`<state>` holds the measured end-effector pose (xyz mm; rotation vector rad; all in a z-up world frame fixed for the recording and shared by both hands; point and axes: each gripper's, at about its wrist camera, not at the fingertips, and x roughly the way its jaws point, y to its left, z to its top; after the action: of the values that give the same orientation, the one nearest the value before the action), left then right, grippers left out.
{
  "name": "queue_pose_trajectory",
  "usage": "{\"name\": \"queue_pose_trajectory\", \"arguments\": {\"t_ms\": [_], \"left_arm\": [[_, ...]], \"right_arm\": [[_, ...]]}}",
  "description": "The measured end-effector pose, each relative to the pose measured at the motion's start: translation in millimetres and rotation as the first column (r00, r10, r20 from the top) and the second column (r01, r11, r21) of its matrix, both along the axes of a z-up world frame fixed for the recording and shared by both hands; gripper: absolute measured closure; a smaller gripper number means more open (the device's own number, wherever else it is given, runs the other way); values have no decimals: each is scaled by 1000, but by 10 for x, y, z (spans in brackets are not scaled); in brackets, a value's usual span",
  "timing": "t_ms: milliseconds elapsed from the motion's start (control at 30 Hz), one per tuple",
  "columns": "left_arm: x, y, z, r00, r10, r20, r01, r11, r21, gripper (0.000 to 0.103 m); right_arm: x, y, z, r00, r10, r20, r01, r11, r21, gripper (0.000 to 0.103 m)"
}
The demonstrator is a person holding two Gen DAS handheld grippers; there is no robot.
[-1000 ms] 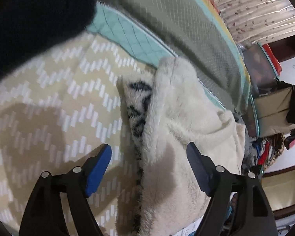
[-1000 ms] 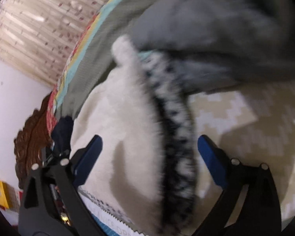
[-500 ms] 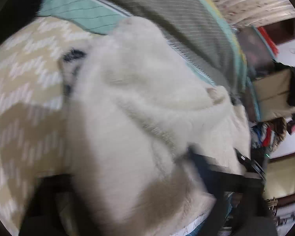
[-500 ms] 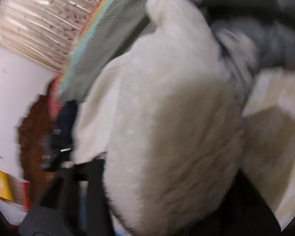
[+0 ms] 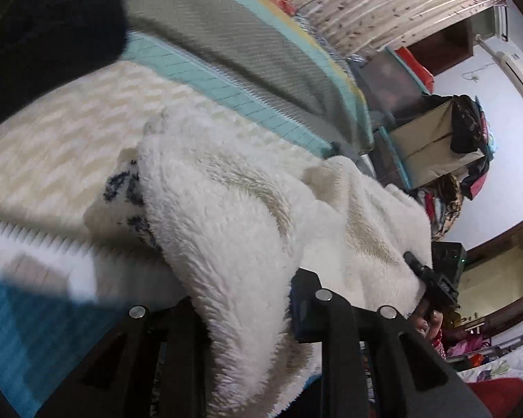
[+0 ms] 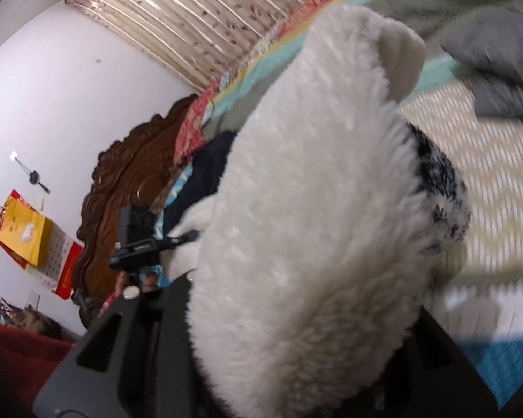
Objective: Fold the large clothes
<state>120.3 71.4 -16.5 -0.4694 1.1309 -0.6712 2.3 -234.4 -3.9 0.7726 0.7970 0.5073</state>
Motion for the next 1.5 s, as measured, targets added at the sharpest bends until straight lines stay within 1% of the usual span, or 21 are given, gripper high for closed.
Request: {"name": "queue_pose_trajectory", "arguments": {"t_ms": [133, 167, 233, 267, 333, 433, 533, 667, 733, 800, 867, 933, 1000, 1067, 1100, 1133, 1200, 1233, 1367, 1433, 1500], "left_arm": [[-348, 149, -307, 998, 21, -54, -16, 997, 76, 80], [-412, 145, -436, 997, 22, -76, -13, 992, 123, 79], [-470, 162, -649, 994, 33, -103, -11, 978, 210, 70], [-460, 171, -718, 994, 39, -107, -13, 973, 231, 67], [-402, 261, -749, 990, 66, -128, -39, 979, 201, 63], [-308, 411, -672, 984, 94, -151, -69, 984, 166, 62], [-308, 508, -567, 989, 82, -120, -62, 985, 160, 60], [-326, 453, -598, 990, 53, -134, -29, 984, 177, 51], [-268, 353, -693, 985, 55, -164, -30, 988, 152, 46], [-212, 374, -852, 970, 72, -230, -49, 993, 103, 42], [-208, 369, -933, 965, 84, -248, -69, 995, 69, 38], [-212, 313, -954, 964, 101, -246, -90, 994, 58, 32], [-243, 210, -916, 969, 86, -231, -76, 996, 53, 30], [-298, 105, -890, 976, 60, -209, -52, 998, 42, 30], [-327, 59, -876, 980, 56, -190, -48, 998, 49, 32], [-357, -39, -849, 987, 42, -157, -31, 997, 67, 48], [-415, -96, -809, 993, 15, -116, -2, 993, 117, 69], [-440, -90, -758, 995, 4, -100, 7, 994, 109, 75], [-458, 71, -406, 999, 1, -39, -2, 1000, -12, 78], [-452, 214, -158, 999, 23, 31, -22, 999, -29, 78], [-408, 488, 154, 990, 86, 115, -80, 995, -56, 78]], "right_arm": [[-290, 121, -589, 987, -23, -161, 20, 1000, -24, 73], [-342, 138, -693, 981, -32, -191, 25, 999, -39, 72], [-433, 164, -916, 964, -77, -255, 68, 997, -46, 53], [-467, 150, -957, 963, -98, -253, 98, 995, -13, 52], [-491, 120, -932, 960, -130, -249, 135, 991, 3, 39], [-553, 60, -793, 953, -189, -239, 187, 982, -31, 22], [-698, -87, -706, 946, -240, -218, 240, 970, -28, 18], [-833, -229, -796, 928, -274, -253, 283, 959, -1, 17], [-834, -282, -854, 928, -260, -267, 277, 960, 29, 16], [-789, -293, -884, 928, -260, -265, 275, 961, 19, 13], [-700, -216, -862, 934, -258, -248, 270, 963, 12, 10], [-575, -126, -849, 941, -234, -245, 247, 969, 23, 10], [-443, 16, -858, 949, -184, -256, 198, 980, 29, 13], [-300, 213, -858, 952, -158, -262, 159, 987, -16, 22], [-220, 302, -854, 954, -137, -265, 137, 990, -22, 41], [-182, 378, -889, 955, -99, -281, 102, 995, -4, 60], [-123, 490, -858, 953, -72, -295, 87, 995, 39, 67], [-98, 528, -780, 958, -61, -280, 74, 997, 38, 68], [82, 701, -224, 986, 0, -165, 3, 1000, 13, 70], [278, 846, 112, 994, 47, -100, -50, 999, -22, 71], [561, 1052, 437, 994, 100, -40, -103, 993, -58, 71]]}}
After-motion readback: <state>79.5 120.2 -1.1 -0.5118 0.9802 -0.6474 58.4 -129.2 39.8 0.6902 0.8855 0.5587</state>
